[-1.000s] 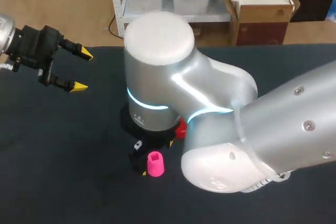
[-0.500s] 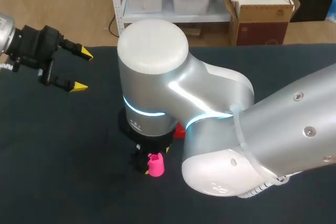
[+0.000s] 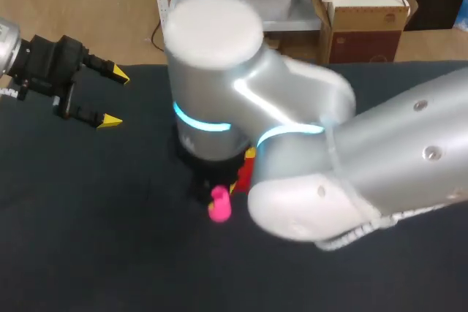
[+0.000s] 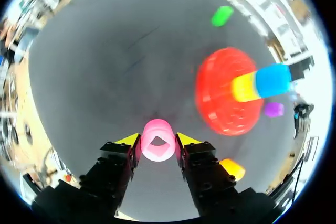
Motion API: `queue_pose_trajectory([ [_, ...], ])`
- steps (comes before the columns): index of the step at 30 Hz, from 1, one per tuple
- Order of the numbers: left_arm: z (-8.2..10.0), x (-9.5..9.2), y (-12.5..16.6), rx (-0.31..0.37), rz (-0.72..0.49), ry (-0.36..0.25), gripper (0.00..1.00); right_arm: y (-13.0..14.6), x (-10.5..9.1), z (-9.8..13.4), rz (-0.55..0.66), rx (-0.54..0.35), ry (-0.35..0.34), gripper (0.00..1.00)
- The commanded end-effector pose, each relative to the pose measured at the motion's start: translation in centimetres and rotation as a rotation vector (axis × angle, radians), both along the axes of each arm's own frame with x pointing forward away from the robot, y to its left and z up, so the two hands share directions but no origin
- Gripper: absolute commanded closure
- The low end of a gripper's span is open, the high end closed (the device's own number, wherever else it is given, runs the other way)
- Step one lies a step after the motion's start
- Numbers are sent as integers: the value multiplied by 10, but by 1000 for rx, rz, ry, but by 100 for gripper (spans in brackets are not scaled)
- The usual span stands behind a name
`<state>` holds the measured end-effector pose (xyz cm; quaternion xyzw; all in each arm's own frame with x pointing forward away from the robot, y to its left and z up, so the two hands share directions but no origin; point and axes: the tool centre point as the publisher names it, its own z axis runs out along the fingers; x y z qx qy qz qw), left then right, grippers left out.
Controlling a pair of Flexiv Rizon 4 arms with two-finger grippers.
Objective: Pick up and stack the cylinders on the red base in this order: pink,purple,orange,green
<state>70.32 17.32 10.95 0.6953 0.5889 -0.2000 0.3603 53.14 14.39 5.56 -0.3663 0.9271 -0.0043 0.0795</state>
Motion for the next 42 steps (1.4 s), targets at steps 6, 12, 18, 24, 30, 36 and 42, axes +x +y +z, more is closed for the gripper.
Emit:
queue_pose_trajectory([
  [6, -1, -2, 1, -3, 2, -6, 0, -60, 89, 70, -95, 57, -75, 100],
  [12, -1, -2, 1, -3, 2, -6, 0, -62, 130, 92, -53, 47, -95, 100],
  [18, -1, -2, 1, -3, 2, -6, 0, -58, 148, 96, -14, 34, -105, 100],
  [24, -1, -2, 1, -3, 2, -6, 0, -58, 147, 102, -3, 37, -108, 100],
  [30, -1, -2, 1, -3, 2, -6, 0, -63, 136, 115, -36, 47, -136, 100],
  [36, -1, -2, 1, -3, 2, -6, 0, -61, 139, 112, -31, 48, -135, 100],
  [42, -1, -2, 1, -3, 2, -6, 0, -57, 148, 96, -14, 40, -114, 100],
])
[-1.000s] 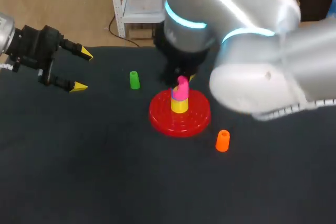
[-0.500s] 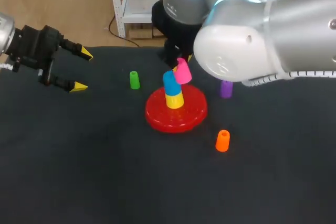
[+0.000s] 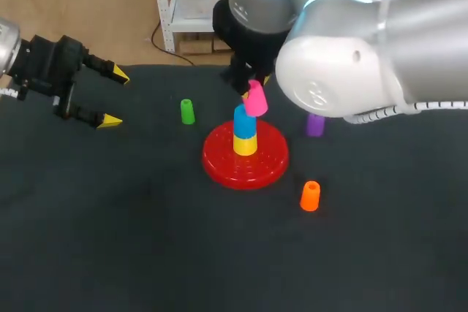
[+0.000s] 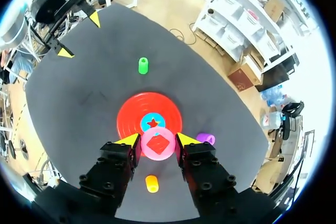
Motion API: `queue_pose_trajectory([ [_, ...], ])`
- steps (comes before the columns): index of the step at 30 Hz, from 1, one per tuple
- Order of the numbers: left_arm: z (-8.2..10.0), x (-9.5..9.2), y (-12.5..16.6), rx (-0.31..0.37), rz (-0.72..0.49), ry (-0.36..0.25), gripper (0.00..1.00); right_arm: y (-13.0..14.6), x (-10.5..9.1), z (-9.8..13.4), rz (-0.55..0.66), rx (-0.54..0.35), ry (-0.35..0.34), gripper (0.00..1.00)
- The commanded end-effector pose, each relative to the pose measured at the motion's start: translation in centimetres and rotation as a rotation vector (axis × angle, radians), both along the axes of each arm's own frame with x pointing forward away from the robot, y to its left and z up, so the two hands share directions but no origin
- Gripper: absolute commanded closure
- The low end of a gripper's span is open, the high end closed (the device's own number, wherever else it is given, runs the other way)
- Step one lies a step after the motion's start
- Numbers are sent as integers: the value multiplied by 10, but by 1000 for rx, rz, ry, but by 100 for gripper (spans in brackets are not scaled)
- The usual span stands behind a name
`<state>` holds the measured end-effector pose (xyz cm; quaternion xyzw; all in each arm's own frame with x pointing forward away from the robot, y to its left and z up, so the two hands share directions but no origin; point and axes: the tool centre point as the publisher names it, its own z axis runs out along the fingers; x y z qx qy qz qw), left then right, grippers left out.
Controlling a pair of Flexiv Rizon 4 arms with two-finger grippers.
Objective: Pick up and stack the cylinders on the red base in this order: pink,purple,orange,green
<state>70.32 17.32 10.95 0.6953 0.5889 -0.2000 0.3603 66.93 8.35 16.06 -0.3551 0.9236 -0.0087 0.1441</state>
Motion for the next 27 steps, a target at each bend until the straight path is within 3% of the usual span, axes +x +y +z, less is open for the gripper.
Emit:
queue_pose_trajectory([
  [1, -1, -2, 1, -3, 2, -6, 0, 4, 12, -10, 7, 4, 12, 100],
  [11, -1, -2, 1, -3, 2, -6, 0, 15, 25, -10, 50, 15, 14, 100],
  [27, -1, -2, 1, -3, 2, -6, 0, 15, 13, -25, 42, 36, 29, 100],
])
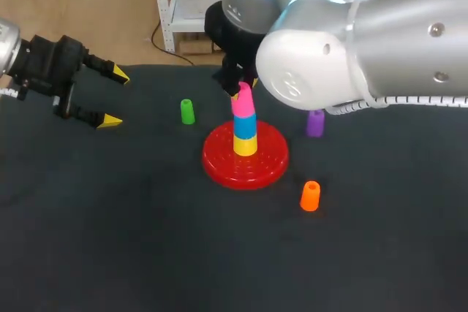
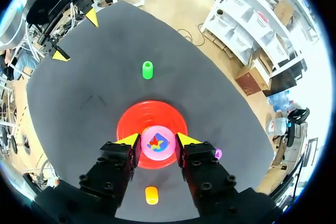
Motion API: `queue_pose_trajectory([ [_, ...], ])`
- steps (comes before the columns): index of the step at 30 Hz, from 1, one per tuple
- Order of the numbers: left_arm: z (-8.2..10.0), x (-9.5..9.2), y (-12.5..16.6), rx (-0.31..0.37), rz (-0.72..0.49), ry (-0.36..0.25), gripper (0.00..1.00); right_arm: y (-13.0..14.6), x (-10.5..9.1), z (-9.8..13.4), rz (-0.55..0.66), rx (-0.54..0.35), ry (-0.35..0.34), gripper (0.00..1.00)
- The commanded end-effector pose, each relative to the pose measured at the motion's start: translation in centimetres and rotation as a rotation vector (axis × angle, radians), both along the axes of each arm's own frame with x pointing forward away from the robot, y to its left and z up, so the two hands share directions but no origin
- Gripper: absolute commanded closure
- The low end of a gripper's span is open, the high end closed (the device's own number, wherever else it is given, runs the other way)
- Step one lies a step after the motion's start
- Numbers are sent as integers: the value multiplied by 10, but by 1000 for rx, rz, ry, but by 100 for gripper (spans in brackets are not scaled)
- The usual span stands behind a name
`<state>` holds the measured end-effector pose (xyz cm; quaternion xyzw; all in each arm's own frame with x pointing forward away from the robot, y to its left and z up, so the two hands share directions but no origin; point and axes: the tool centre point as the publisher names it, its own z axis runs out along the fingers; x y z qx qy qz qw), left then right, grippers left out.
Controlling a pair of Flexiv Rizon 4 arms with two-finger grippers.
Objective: Pick up and stack the cylinders on the red base in this order: pink,purple,orange,green
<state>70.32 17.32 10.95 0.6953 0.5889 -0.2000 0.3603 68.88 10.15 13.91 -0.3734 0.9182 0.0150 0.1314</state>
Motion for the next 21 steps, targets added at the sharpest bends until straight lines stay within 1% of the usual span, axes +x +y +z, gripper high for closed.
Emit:
queue_pose_trajectory([
  [1, -1, -2, 1, -3, 2, -5, 0, -4, -8, -3, -9, 8, -8, 100],
  [5, -1, -2, 1, -3, 2, -5, 0, -12, -13, -3, -38, 4, -3, 100],
  [9, -1, -2, 1, -3, 2, -5, 0, -15, -13, -10, -59, 8, 15, 100],
  [14, -1, -2, 1, -3, 2, -5, 0, -12, -7, -24, -66, 30, 46, 100],
  [21, -1, -2, 1, -3, 2, -5, 0, -14, 2, -31, -40, 30, 81, 100],
])
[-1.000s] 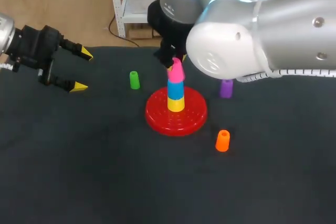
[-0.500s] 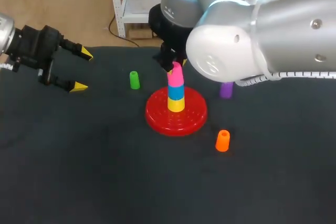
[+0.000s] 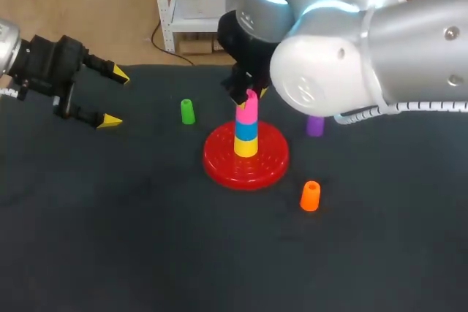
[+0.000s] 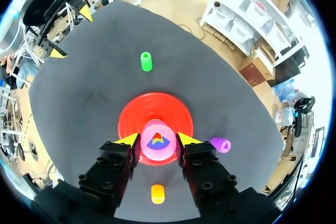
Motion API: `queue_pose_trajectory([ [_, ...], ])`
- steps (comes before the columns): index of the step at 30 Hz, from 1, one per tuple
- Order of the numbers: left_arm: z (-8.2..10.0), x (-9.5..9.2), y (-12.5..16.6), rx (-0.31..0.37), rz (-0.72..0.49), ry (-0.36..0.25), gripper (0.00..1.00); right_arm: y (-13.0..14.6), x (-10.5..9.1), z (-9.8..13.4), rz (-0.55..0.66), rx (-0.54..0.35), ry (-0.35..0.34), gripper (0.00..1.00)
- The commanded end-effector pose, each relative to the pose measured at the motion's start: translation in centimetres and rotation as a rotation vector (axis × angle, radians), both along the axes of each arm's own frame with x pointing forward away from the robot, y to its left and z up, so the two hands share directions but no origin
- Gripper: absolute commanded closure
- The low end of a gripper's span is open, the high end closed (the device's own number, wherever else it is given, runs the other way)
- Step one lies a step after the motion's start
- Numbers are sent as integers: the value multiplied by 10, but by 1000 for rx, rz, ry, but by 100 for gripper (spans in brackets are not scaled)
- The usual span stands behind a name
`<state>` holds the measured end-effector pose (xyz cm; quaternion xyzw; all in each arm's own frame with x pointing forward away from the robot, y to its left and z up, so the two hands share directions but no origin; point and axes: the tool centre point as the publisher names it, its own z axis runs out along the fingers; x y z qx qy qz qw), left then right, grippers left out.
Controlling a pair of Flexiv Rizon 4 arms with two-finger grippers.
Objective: Pick up and stack the cylinders on the red base in this order: pink,purple,orange,green
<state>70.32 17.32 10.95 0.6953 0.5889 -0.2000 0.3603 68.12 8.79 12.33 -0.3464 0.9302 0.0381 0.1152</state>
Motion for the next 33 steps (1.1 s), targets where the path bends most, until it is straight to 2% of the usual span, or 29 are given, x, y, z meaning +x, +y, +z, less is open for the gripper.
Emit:
queue_pose_trajectory([
  [1, -1, -2, 1, -3, 1, -6, 0, -1, 10, -15, 18, -7, 31, 100],
  [2, -1, -2, 1, -3, 1, -6, 0, -3, 11, -13, 20, -8, 31, 90],
  [3, -1, -2, 1, -3, 1, -6, 0, -5, 12, -10, 20, -7, 30, 62],
  [4, -1, -2, 1, -3, 1, -6, 0, -7, 12, -7, 22, -1, 20, 14],
  [5, -1, -2, 1, -3, 1, -6, 0, -10, 12, -2, 19, 8, 3, 0],
  [9, -1, -2, 1, -3, 1, -6, 0, -27, 10, 18, -5, 52, -47, 0],
  [14, -1, -2, 1, -3, 1, -6, 0, -54, 13, 31, -36, 112, -90, 0],
  [24, -1, -2, 1, -3, 1, -6, 0, -96, 7, 46, 11, 137, -146, 0],
  [28, -1, -2, 1, -3, 1, -6, 0, -111, 12, 36, -10, 132, -134, 0],
  [33, -1, -2, 1, -3, 1, -6, 0, -131, 29, 13, -80, 103, -96, 0],
])
